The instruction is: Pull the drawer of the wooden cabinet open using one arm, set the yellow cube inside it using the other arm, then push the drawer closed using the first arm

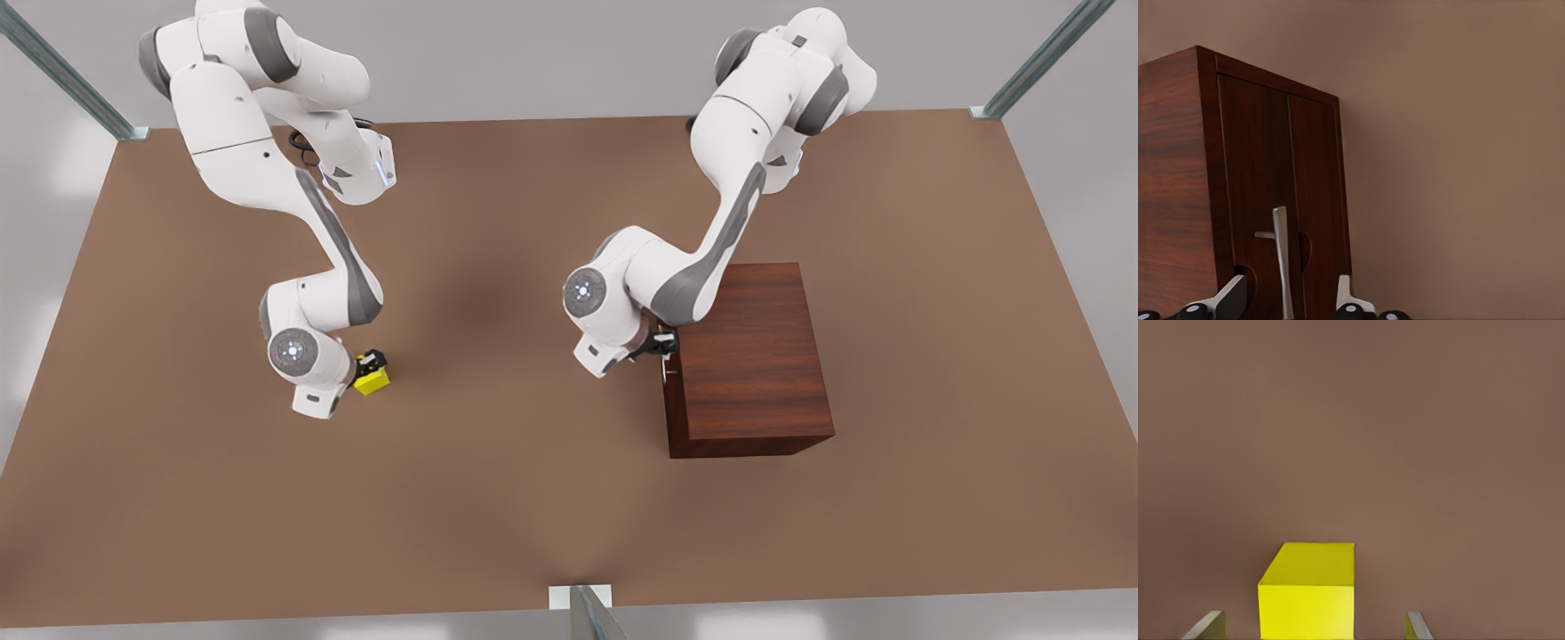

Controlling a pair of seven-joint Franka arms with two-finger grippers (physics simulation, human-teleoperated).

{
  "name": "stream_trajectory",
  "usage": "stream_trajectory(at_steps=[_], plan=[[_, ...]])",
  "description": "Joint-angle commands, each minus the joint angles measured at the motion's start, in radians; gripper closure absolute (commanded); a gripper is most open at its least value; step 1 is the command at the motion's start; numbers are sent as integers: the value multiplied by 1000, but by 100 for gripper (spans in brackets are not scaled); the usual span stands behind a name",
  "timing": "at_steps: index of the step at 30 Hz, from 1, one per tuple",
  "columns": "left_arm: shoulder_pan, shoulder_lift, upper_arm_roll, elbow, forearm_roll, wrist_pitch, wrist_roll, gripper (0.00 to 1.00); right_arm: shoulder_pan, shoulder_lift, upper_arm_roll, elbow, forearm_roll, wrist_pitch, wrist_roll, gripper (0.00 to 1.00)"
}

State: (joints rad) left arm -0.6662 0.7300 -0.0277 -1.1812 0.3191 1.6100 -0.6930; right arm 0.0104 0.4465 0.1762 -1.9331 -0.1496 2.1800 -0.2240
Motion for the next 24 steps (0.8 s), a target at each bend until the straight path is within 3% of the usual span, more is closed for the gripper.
stream_trajectory(at_steps=[1,24], plan=[[5,3,2,-3,8,-5,-151,26,-1,23,0,5,-18,32,-115,0],[-33,75,-5,-3,21,34,-187,32,17,119,-1,-23,-53,78,-86,0]])
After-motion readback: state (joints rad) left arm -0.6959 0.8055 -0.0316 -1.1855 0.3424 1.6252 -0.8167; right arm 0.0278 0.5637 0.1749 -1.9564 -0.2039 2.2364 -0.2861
